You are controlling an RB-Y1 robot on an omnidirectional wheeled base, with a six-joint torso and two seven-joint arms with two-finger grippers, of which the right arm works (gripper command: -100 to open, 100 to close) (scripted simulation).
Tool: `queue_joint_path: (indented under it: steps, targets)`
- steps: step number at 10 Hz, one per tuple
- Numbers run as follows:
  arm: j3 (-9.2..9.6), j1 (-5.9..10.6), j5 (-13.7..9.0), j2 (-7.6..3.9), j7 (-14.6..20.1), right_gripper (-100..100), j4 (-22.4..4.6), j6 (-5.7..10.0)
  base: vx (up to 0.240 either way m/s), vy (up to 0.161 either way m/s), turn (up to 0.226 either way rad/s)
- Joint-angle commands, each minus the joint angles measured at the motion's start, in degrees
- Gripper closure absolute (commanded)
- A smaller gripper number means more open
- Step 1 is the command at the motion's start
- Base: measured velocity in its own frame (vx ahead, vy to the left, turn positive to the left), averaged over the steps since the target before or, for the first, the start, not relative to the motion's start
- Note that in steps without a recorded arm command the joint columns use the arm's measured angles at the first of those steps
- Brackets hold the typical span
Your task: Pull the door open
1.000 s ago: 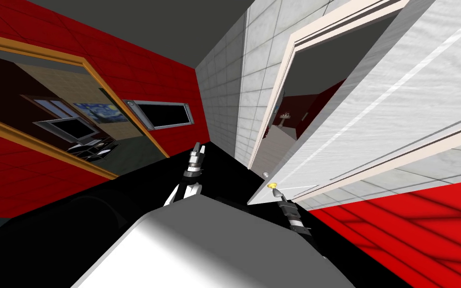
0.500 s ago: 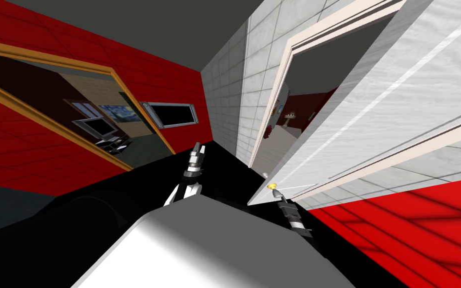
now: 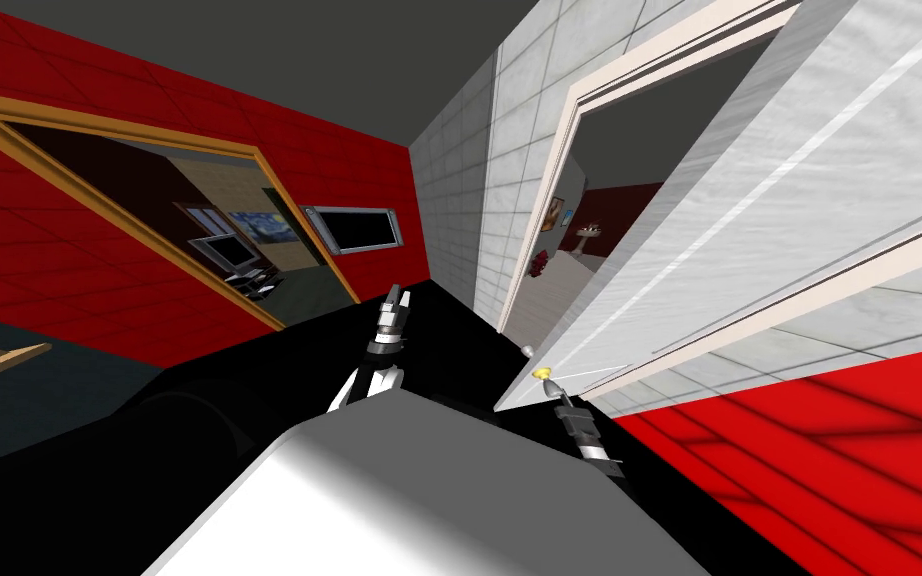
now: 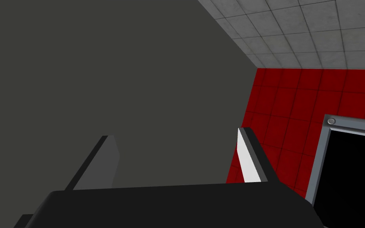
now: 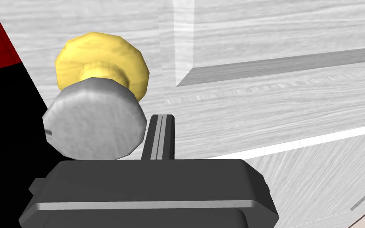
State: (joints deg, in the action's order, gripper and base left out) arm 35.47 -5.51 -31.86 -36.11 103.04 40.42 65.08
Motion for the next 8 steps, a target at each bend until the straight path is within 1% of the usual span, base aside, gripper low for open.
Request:
queue_joint_path:
  steps: [1, 2, 3, 4, 5, 8]
  targets:
    - [1.08, -1.15, 0.6, 0.52, -0.4, -100, 2.4, -0.17, -0.039, -0.016, 0.001]
    - [1.08, -1.15, 0.6, 0.52, -0.4, -100, 2.4, -0.17, 0.002, -0.002, -0.018]
    - [1.5, -1.15, 0.9, 0.59, -0.2, -100, 2.2, 0.52, -0.043, -0.017, 0.051]
    - [1.5, -1.15, 0.9, 0.59, -0.2, -100, 1.6, 0.52, -0.067, -0.034, 0.067]
    - [1.5, -1.15, 0.9, 0.59, -0.2, -100, 2.2, 0.52, -0.037, -0.033, -0.006]
    - [1.5, -1.15, 0.9, 0.59, -0.2, -100, 2.2, 0.52, 0.008, -0.006, -0.001]
